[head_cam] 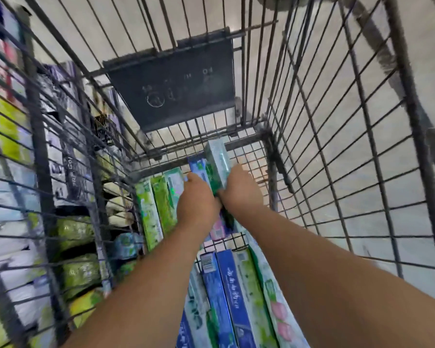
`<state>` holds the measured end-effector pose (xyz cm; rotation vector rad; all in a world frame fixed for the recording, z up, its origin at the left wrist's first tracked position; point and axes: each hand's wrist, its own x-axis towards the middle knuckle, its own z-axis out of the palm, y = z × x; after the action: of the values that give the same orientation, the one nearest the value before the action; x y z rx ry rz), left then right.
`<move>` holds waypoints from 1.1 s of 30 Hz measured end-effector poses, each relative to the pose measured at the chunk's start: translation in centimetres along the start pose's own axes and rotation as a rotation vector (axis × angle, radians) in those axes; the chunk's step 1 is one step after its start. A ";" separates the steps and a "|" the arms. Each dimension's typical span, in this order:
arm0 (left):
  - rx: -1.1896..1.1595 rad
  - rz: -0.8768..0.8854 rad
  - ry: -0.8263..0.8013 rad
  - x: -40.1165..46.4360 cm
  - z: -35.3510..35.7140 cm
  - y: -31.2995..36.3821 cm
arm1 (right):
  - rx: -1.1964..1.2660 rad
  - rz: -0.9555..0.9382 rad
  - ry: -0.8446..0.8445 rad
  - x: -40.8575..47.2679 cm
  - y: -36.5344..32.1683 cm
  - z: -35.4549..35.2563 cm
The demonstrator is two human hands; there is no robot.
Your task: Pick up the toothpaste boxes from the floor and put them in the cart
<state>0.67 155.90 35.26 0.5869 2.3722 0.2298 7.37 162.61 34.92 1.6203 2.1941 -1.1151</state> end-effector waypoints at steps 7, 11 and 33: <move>0.219 0.120 -0.208 -1.2 0.2 -0.8 | -0.117 -0.003 -0.131 -0.6 0.7 0.5; 0.352 0.157 -0.205 -1.9 0.8 -1.5 | -0.147 -0.033 -0.174 -1.5 1.6 1.1; 0.512 0.332 -0.127 -26.2 -29.0 1.6 | -0.609 -0.530 -0.065 -25.1 -9.0 -23.8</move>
<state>-0.07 144.78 72.77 1.1998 2.1979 -0.2763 15.32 158.85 69.54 0.7671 2.6337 -0.4783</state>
